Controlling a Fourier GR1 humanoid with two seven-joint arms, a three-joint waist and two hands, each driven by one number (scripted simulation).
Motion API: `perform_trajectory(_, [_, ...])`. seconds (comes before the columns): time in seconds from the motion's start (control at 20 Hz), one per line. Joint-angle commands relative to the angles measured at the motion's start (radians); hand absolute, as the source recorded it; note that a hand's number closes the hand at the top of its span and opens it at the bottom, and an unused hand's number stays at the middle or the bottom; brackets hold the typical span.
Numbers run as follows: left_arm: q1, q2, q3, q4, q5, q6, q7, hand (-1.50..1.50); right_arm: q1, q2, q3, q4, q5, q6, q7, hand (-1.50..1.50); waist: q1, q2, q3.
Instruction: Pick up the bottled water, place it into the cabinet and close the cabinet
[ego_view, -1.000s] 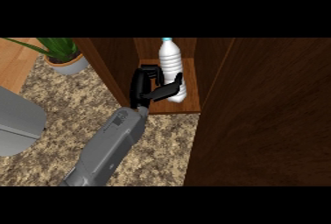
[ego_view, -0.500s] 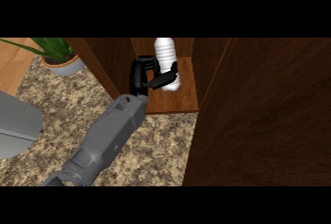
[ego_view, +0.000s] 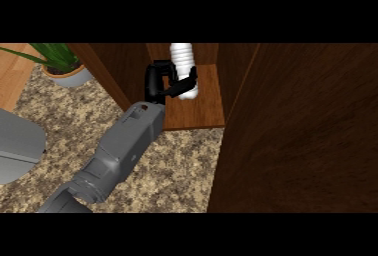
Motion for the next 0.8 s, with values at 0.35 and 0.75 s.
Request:
perform_trajectory(0.35, [-0.082, -0.003, 0.033, 0.133, -0.015, -0.023, -0.027, -1.50, 0.041, -0.026, -0.036, -0.090, -0.044, 0.034, 0.002, -1.50, -0.012, 0.003, 0.000])
perform_trajectory(0.75, [-0.120, 0.010, 0.086, 0.151, 0.007, -0.089, -0.058, -1.50, 0.016, -0.006, -0.005, -0.052, -0.027, 0.041, 0.002, -1.50, -0.013, 0.007, -0.001])
